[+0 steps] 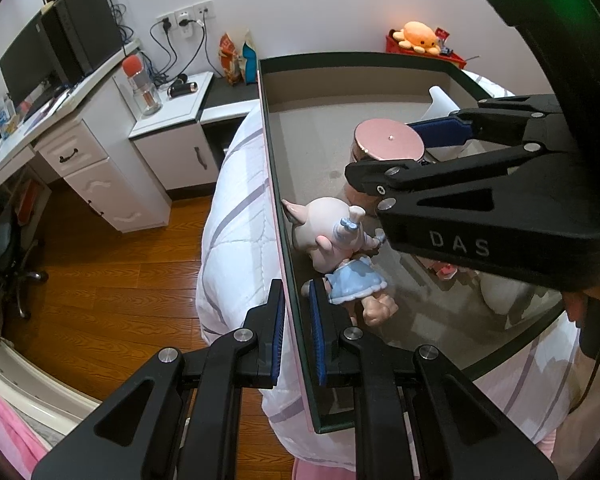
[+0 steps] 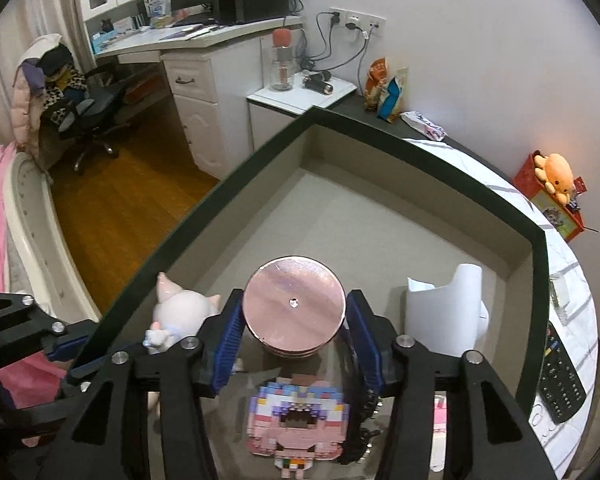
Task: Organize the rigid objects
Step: 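Carry the rose-gold jar into the box and open the right tool, then grasp the black TV remote by its side with the right tool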
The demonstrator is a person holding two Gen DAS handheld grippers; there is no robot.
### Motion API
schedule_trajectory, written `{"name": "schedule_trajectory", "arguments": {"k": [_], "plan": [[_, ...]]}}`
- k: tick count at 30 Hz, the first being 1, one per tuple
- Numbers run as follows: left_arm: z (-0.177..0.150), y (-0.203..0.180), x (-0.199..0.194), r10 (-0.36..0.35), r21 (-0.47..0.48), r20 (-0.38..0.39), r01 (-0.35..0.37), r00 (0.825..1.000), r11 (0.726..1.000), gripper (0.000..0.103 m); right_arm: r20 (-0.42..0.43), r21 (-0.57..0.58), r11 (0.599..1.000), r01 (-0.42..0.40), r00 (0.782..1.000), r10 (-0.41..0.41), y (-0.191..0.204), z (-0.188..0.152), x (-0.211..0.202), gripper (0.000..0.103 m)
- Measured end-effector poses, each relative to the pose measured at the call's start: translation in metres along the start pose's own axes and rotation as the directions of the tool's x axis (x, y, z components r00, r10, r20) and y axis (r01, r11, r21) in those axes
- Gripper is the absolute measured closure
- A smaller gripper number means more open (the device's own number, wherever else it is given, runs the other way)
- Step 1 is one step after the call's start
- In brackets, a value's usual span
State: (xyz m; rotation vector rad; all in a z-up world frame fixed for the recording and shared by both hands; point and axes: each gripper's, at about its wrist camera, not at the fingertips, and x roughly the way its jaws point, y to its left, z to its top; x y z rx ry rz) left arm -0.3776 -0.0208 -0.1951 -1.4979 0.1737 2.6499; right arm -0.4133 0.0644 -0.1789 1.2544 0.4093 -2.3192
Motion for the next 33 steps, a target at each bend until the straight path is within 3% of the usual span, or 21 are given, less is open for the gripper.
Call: {"name": "schedule_trajectory", "arguments": {"k": [5, 8, 10, 12, 20, 23, 27, 29, 33], "plan": [[-0.001, 0.001, -0.001, -0.001, -0.001, 0.000, 0.001, 1.000, 1.000, 0.091, 0.029, 0.025, 0.999, 0.028, 0.999, -0.029, -0.007, 0.001, -0.002, 0.049], [-0.002, 0.002, -0.001, -0.001, -0.001, -0.001, 0.001, 1.000, 1.000, 0.091, 0.060, 0.072, 0.997, -0.019, 0.998, 0.014, -0.016, -0.001, -0.011, 0.049], [-0.002, 0.003, -0.001, -0.001, -0.002, -0.001, 0.001, 1.000, 1.000, 0.091, 0.088, 0.087, 0.996, -0.027, 0.996, 0.019, -0.020, -0.003, -0.021, 0.042], [-0.002, 0.002, -0.001, -0.001, -0.002, -0.001, 0.001, 1.000, 1.000, 0.091, 0.126, 0.099, 0.995, -0.004, 0.992, -0.009, -0.025, -0.005, -0.037, 0.034], [-0.003, 0.003, -0.001, -0.003, -0.003, -0.002, 0.003, 1.000, 1.000, 0.091, 0.241, 0.211, 0.974, 0.082, 0.961, -0.133, -0.079, -0.038, -0.102, 0.025], [-0.003, 0.003, -0.001, -0.003, -0.003, -0.003, 0.003, 1.000, 1.000, 0.091, 0.227, 0.284, 0.948, 0.142, 0.951, -0.210, -0.117, -0.057, -0.111, 0.025], [-0.005, 0.004, -0.001, 0.003, -0.002, -0.003, -0.003, 1.000, 1.000, 0.091, 0.138, 0.405, 0.882, 0.239, 0.938, -0.318, -0.175, -0.092, -0.105, 0.025], [-0.006, 0.004, -0.001, 0.005, 0.000, -0.003, -0.005, 1.000, 1.000, 0.091, 0.107, 0.460, 0.856, 0.237, 0.942, -0.318, -0.204, -0.109, -0.097, 0.025], [-0.007, 0.003, 0.000, 0.009, 0.001, -0.007, -0.009, 1.000, 1.000, 0.091, 0.081, 0.483, 0.845, 0.229, 0.949, -0.303, -0.232, -0.125, -0.077, 0.025]]}}
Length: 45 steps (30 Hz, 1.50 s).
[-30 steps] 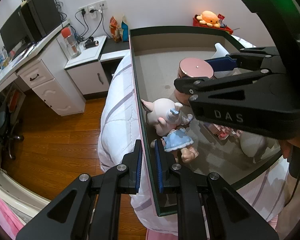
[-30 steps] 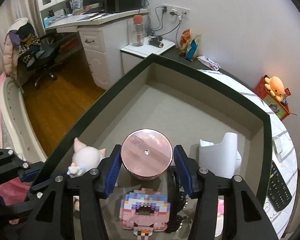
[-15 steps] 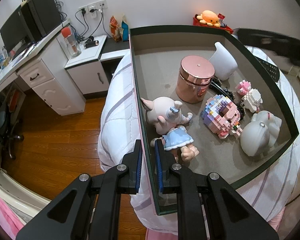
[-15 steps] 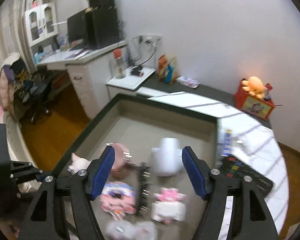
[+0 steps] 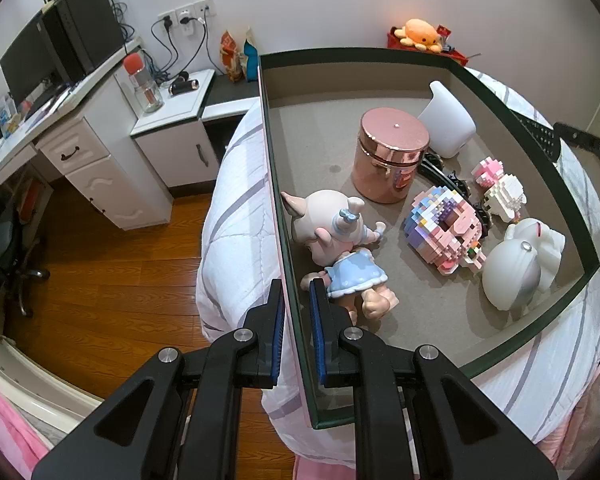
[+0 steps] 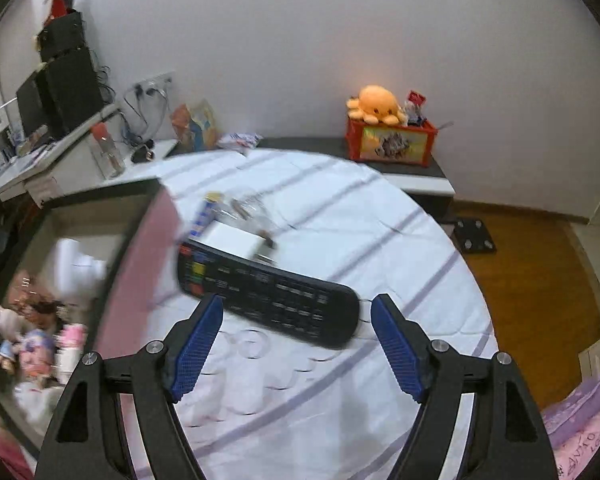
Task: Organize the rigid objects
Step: 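Grasp the black TV remote by its side with the right tool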
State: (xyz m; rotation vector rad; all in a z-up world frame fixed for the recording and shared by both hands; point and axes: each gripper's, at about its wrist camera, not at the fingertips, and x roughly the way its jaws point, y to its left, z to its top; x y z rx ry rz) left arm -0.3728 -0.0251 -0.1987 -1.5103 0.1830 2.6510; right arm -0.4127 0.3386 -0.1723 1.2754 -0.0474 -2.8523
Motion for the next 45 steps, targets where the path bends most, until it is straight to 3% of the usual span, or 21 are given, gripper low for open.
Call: {"name": "schedule_trajectory", "arguments": {"k": [9, 13, 14, 17, 22, 26, 29, 34, 39, 41, 42, 43, 45], "plan": [[0.003, -0.001, 0.003, 0.010, -0.013, -0.006, -0.011, 1.000, 1.000, 0.091, -0.025, -0.065, 0.996, -0.061, 0.998, 0.059, -0.011, -0.004, 0.041, 0.026], [0.005, -0.003, 0.005, 0.016, -0.011, -0.008, -0.016, 1.000, 1.000, 0.091, -0.024, -0.057, 0.989, -0.138, 0.990, 0.136, -0.011, -0.010, 0.042, 0.048], [0.005, -0.003, 0.005, 0.016, -0.013, -0.007, -0.016, 1.000, 1.000, 0.091, -0.024, -0.055, 0.987, -0.153, 0.988, 0.152, -0.010, -0.011, 0.040, 0.048], [0.005, -0.003, 0.006, 0.014, -0.013, -0.008, -0.014, 1.000, 1.000, 0.091, -0.038, -0.060, 0.980, -0.190, 0.981, 0.188, -0.005, -0.018, 0.033, 0.067], [0.006, -0.003, 0.007, 0.013, -0.012, -0.010, -0.013, 1.000, 1.000, 0.091, -0.102, -0.113, 0.972, -0.206, 0.976, 0.195, 0.018, -0.040, 0.011, 0.081], [0.006, -0.003, 0.007, 0.015, -0.005, -0.010, -0.015, 1.000, 1.000, 0.090, -0.158, -0.152, 0.960, -0.236, 0.964, 0.212, 0.035, -0.053, 0.003, 0.081], [0.006, -0.003, 0.006, 0.017, 0.000, -0.011, -0.017, 1.000, 1.000, 0.090, -0.118, -0.163, 0.971, -0.177, 0.980, 0.159, 0.036, -0.050, 0.002, 0.080], [0.006, -0.005, 0.006, 0.018, 0.002, -0.013, -0.018, 1.000, 1.000, 0.090, -0.092, -0.236, 0.962, -0.140, 0.988, 0.121, 0.052, -0.043, 0.008, 0.058], [0.007, -0.006, 0.006, 0.020, 0.002, -0.015, -0.020, 1.000, 1.000, 0.090, -0.091, -0.284, 0.951, -0.122, 0.991, 0.100, 0.065, -0.032, 0.025, 0.058], [0.007, -0.006, 0.006, 0.019, 0.001, -0.014, -0.019, 1.000, 1.000, 0.090, -0.093, -0.288, 0.949, -0.130, 0.990, 0.107, 0.069, -0.029, 0.029, 0.064], [0.007, -0.007, 0.007, 0.020, 0.002, -0.014, -0.020, 1.000, 1.000, 0.090, -0.091, -0.286, 0.949, -0.135, 0.989, 0.114, 0.070, -0.028, 0.029, 0.078], [0.007, -0.007, 0.007, 0.020, 0.004, -0.015, -0.020, 1.000, 1.000, 0.090, -0.099, -0.278, 0.950, -0.141, 0.988, 0.117, 0.069, -0.027, 0.030, 0.083], [0.007, -0.006, 0.007, 0.016, 0.002, -0.014, -0.016, 1.000, 1.000, 0.090, -0.104, -0.223, 0.959, -0.177, 0.982, 0.157, 0.065, -0.027, 0.027, 0.086]]}}
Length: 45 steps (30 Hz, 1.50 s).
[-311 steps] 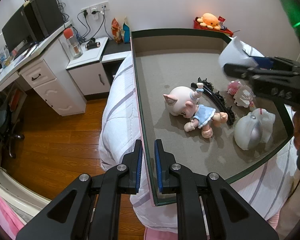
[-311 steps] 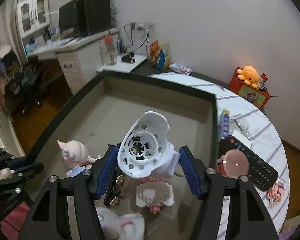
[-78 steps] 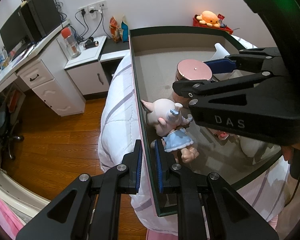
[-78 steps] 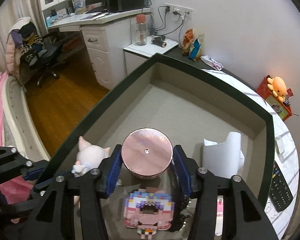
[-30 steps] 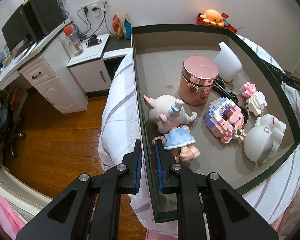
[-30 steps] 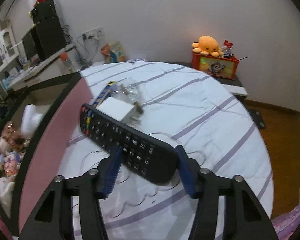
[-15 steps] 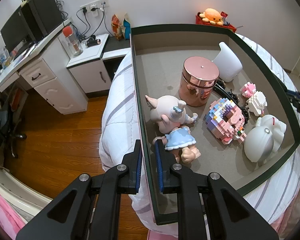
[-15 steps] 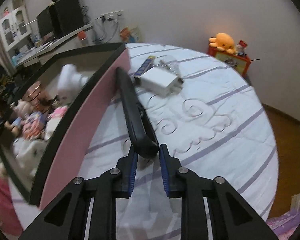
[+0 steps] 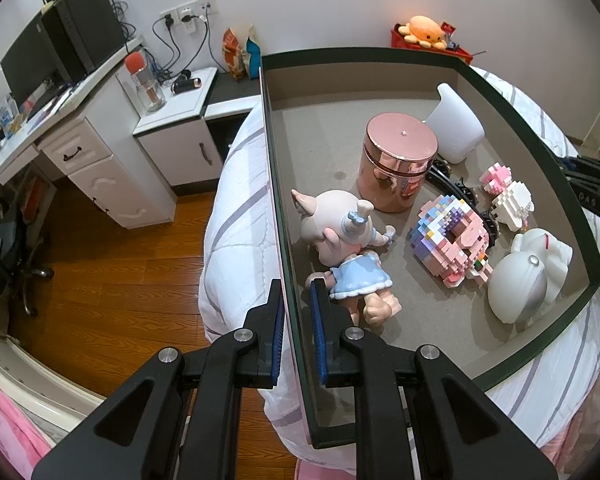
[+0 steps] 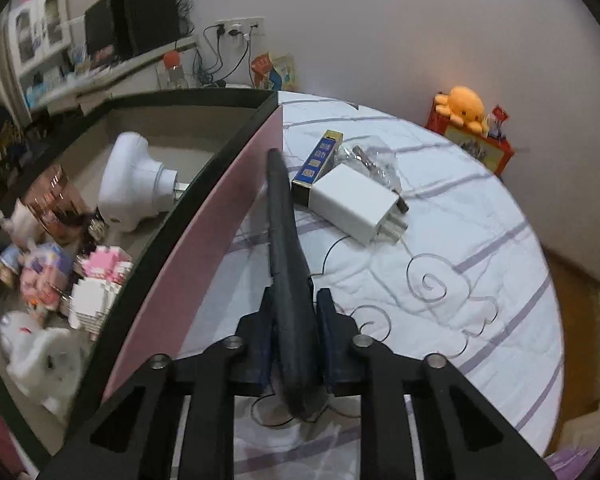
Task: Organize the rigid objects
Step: 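Carry the black remote into the box and release it beside the hair dryer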
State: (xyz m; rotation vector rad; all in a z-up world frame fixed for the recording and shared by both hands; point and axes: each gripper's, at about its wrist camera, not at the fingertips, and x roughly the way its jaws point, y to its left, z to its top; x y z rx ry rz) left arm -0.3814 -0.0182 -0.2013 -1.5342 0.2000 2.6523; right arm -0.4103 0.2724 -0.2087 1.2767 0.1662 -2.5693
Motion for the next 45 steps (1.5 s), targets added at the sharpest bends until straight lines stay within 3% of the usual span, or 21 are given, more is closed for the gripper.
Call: {"name": "schedule_trajectory", "arguments": {"k": [2, 8, 12, 19, 23, 29, 37, 45], "plan": [[-0.001, 0.001, 0.000, -0.003, -0.001, 0.001, 0.003, 1.000, 1.000, 0.090, 0.027, 0.061, 0.996, -0.061, 0.998, 0.059, -0.006, -0.002, -0.010, 0.086], [-0.002, 0.001, 0.000, -0.001, 0.002, 0.004, 0.000, 1.000, 1.000, 0.090, 0.139, 0.144, 0.986, -0.079, 0.989, 0.059, -0.007, 0.002, -0.053, 0.086], [-0.003, 0.000, 0.000, 0.001, 0.002, 0.005, -0.001, 1.000, 1.000, 0.090, 0.175, 0.128, 0.987, -0.093, 0.982, 0.070, 0.017, 0.015, -0.072, 0.086], [-0.005, 0.000, -0.002, 0.001, 0.002, 0.009, -0.001, 1.000, 1.000, 0.090, 0.134, 0.086, 0.991, -0.105, 0.987, 0.092, 0.070, 0.037, -0.055, 0.086], [-0.005, 0.001, -0.002, -0.005, 0.000, 0.010, 0.005, 1.000, 1.000, 0.090, 0.084, 0.058, 0.998, 0.024, 0.996, -0.029, 0.091, 0.045, -0.039, 0.086], [-0.005, 0.002, -0.002, -0.010, 0.001, 0.013, 0.010, 1.000, 1.000, 0.090, -0.025, 0.015, 0.986, 0.166, 0.986, -0.165, 0.103, 0.046, -0.009, 0.086], [-0.003, 0.000, -0.001, -0.012, 0.000, 0.015, 0.012, 1.000, 1.000, 0.090, -0.066, -0.004, 0.987, 0.159, 0.985, -0.159, 0.108, 0.042, -0.003, 0.086], [-0.003, -0.002, -0.002, -0.010, 0.000, 0.013, 0.010, 1.000, 1.000, 0.090, -0.069, -0.010, 0.999, 0.047, 0.997, -0.048, 0.117, 0.039, -0.008, 0.083]]}}
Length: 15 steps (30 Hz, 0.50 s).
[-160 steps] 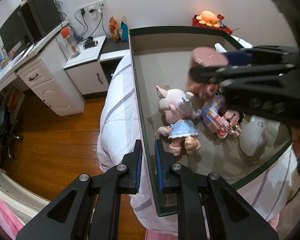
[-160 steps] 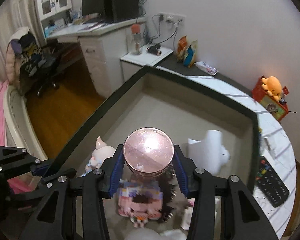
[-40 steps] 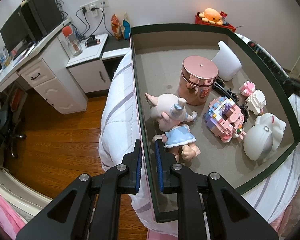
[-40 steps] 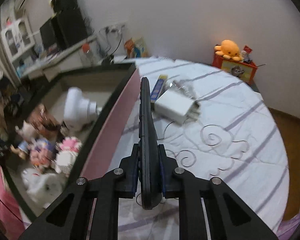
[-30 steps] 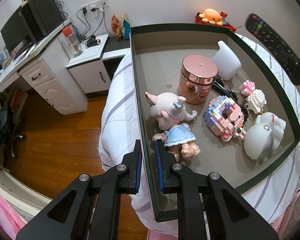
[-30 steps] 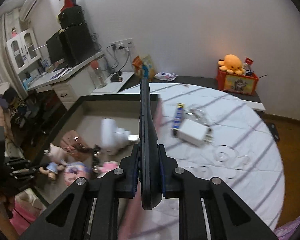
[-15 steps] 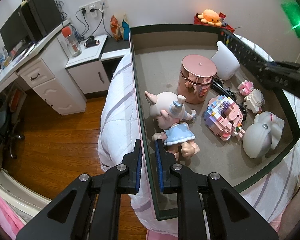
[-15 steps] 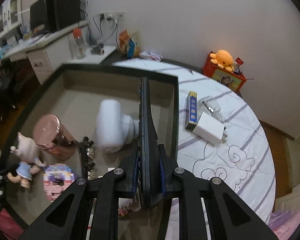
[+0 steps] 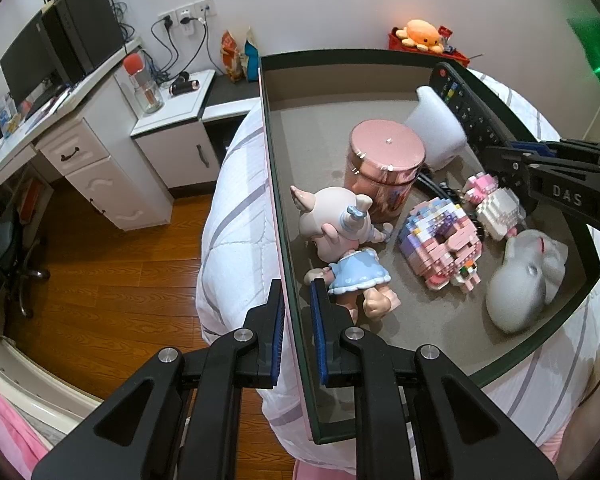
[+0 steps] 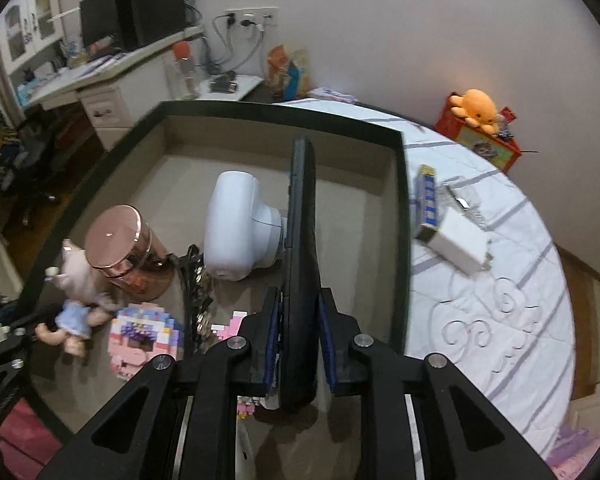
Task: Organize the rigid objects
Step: 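Carry the black remote into the box and release it beside the hair dryer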
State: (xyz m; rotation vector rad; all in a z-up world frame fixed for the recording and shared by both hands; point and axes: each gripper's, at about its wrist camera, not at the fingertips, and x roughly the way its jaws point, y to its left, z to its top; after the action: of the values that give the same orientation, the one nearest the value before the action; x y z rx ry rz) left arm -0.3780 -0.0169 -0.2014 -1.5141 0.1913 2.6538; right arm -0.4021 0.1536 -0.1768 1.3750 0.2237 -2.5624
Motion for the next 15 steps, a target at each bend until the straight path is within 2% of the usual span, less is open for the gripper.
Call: {"name": "schedule_trajectory", "arguments": {"k": [2, 3, 4, 8, 10, 15], "plan": [[0.000, 0.001, 0.000, -0.002, -0.003, 0.000, 0.002, 1.000, 1.000, 0.090, 0.025, 0.002, 0.999, 0.040, 0.999, -0.040, -0.001, -0.001, -0.005, 0.072], [0.000, 0.000, -0.001, -0.002, -0.003, 0.000, 0.002, 1.000, 1.000, 0.090, 0.037, 0.004, 0.999, 0.052, 0.998, -0.052, -0.002, -0.001, -0.009, 0.062], [0.000, 0.001, -0.001, -0.003, -0.004, 0.002, 0.003, 1.000, 1.000, 0.090, 0.064, 0.007, 0.999, 0.049, 0.997, -0.049, -0.004, -0.002, -0.016, 0.057], [0.000, 0.001, -0.001, -0.005, -0.005, 0.002, 0.005, 1.000, 1.000, 0.090, 0.146, 0.045, 0.998, 0.039, 0.988, -0.045, -0.022, -0.005, -0.044, 0.053], [0.001, 0.002, -0.001, -0.006, -0.004, 0.003, 0.006, 1.000, 1.000, 0.090, 0.164, 0.064, 0.996, 0.060, 0.984, -0.070, -0.032, -0.005, -0.051, 0.039], [0.007, 0.001, -0.002, -0.005, -0.005, 0.005, 0.005, 1.000, 1.000, 0.090, 0.177, 0.122, 0.990, 0.075, 0.980, -0.096, -0.065, -0.010, -0.060, 0.039]]}}
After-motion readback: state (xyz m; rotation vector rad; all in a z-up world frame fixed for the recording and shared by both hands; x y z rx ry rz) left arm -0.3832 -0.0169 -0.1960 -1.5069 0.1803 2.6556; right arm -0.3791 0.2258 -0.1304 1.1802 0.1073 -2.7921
